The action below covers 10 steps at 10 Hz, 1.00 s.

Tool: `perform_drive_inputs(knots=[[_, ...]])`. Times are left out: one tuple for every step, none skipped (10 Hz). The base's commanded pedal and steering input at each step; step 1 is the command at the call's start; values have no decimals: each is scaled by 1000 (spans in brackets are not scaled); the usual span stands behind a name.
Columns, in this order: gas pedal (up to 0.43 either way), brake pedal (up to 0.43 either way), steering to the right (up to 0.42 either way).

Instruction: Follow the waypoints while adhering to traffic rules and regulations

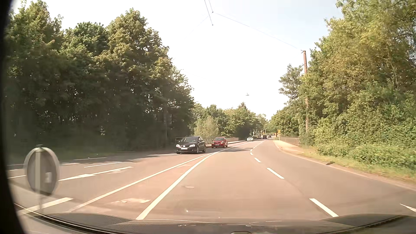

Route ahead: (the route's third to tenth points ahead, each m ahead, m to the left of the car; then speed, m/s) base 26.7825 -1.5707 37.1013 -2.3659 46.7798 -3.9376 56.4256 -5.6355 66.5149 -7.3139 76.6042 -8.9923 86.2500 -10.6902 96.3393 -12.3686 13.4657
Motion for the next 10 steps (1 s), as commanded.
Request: perform_drive_inputs(knots=[[240,0,13],[228,0,15],[228,0,17],[228,0,19],[228,0,21],[228,0,21],[228,0,21],[228,0,22],[220,0,26],[209,0,29]])
